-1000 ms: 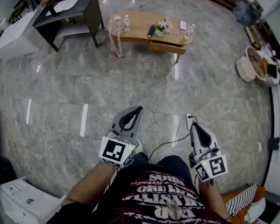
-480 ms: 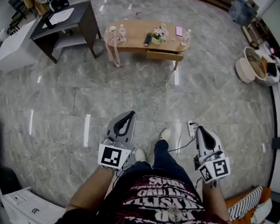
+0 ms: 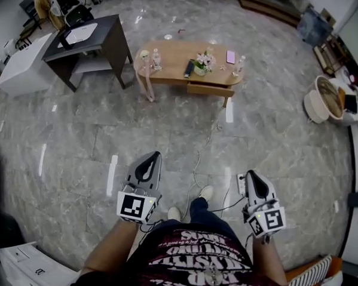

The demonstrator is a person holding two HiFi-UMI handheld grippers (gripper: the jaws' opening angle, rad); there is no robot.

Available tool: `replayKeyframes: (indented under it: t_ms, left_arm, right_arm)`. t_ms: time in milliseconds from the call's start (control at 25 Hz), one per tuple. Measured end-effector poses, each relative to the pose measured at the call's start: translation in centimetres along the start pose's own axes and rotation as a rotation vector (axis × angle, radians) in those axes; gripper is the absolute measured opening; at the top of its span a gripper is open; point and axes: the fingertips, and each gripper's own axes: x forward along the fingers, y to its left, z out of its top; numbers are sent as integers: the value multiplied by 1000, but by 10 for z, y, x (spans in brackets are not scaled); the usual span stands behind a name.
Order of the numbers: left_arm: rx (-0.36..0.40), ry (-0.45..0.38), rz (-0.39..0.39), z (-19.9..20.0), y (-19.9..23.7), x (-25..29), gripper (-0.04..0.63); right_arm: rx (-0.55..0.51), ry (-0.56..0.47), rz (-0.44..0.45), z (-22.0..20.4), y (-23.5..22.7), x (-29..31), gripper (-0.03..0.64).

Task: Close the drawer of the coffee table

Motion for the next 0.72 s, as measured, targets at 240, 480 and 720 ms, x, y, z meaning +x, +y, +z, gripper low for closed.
replayKeyframes:
  t_ms: [240, 480, 720]
  left_arm:
    - [-7, 21, 3, 0, -6, 54, 23]
    - [-5, 45, 22, 1, -9, 100, 23]
    - [11, 31, 63, 13, -16, 146, 23]
  right_arm:
    - [-7, -4, 0, 10, -46, 31, 35]
    - [-10, -28, -3, 25, -90, 53, 35]
    - [-2, -53, 22, 35, -140, 73, 35]
